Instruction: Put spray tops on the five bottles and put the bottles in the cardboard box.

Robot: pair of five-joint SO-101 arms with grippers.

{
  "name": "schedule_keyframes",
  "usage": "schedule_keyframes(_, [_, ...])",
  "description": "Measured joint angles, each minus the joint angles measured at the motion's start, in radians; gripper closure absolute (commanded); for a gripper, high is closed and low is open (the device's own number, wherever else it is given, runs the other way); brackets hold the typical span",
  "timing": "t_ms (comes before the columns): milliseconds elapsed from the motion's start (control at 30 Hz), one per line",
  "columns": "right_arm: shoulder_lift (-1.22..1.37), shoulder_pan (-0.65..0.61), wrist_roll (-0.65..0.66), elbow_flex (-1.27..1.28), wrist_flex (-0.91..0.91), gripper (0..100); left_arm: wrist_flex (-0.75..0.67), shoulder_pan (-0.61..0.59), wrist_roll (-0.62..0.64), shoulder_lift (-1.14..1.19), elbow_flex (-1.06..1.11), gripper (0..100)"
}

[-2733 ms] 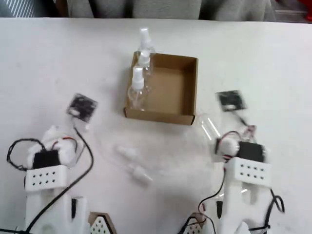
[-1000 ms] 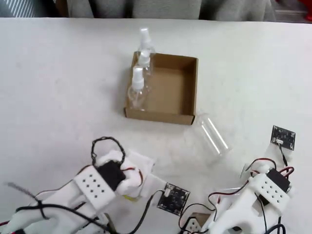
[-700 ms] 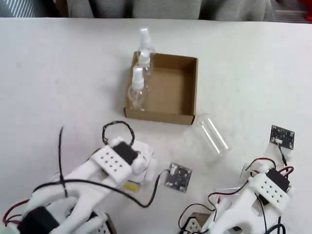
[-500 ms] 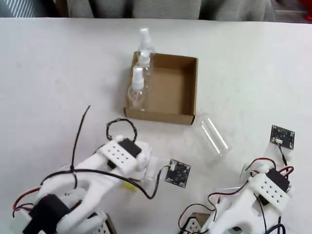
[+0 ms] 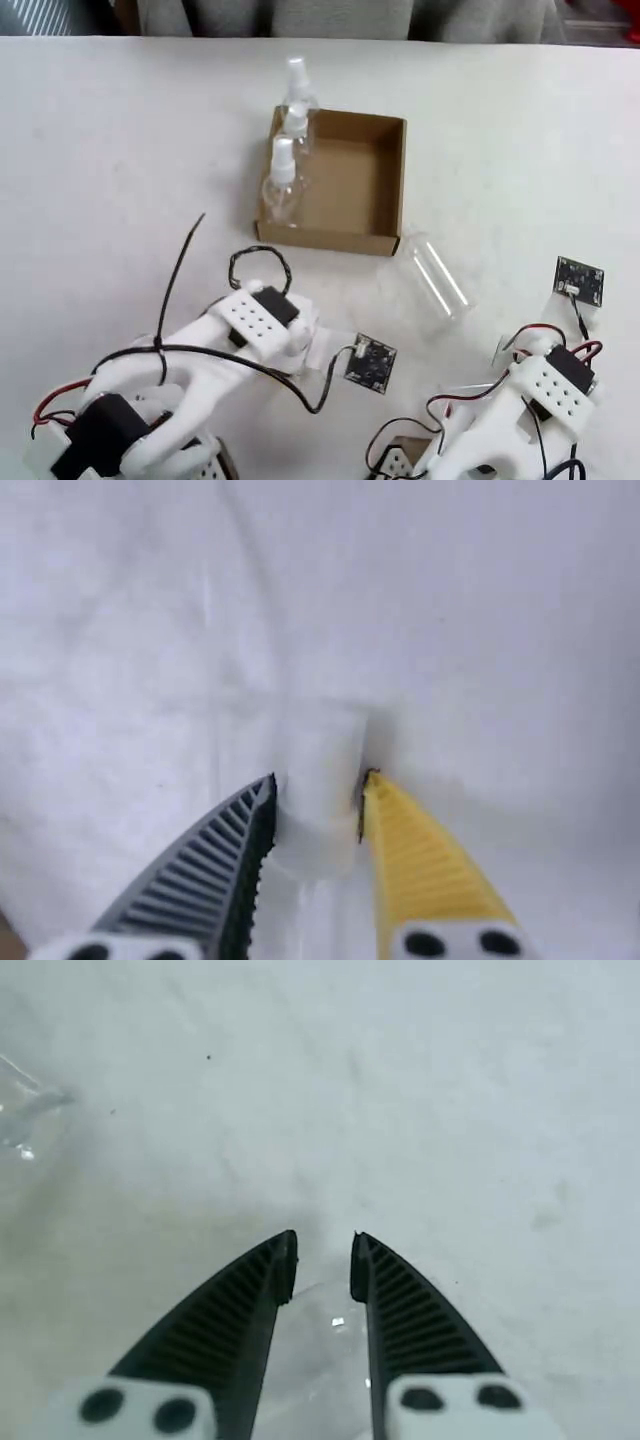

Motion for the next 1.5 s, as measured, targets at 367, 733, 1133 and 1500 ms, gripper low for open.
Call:
schedule_keyframes(367, [0.000, 0.000, -0.002, 0.000, -0.020, 92.8, 0.000, 0.017, 0.144, 0.000, 0.000, 98])
schedule_keyframes(733, [0.000, 0.005, -0.104, -0.092, -0.012, 92.7, 0.037, 0.046, 0.589, -0.021, -0.023, 98])
schedule_keyframes(1133, [0.000, 0.084, -0.103, -0.311, 0.358, 93.3, 0.044, -0.118, 0.661, -0.290, 0.064, 98])
schedule_keyframes(1500, [0.000, 0.321, 0.350, -0.259, 0.500, 98.3, -0.025, -0.152, 0.612, -0.210, 0.064, 98])
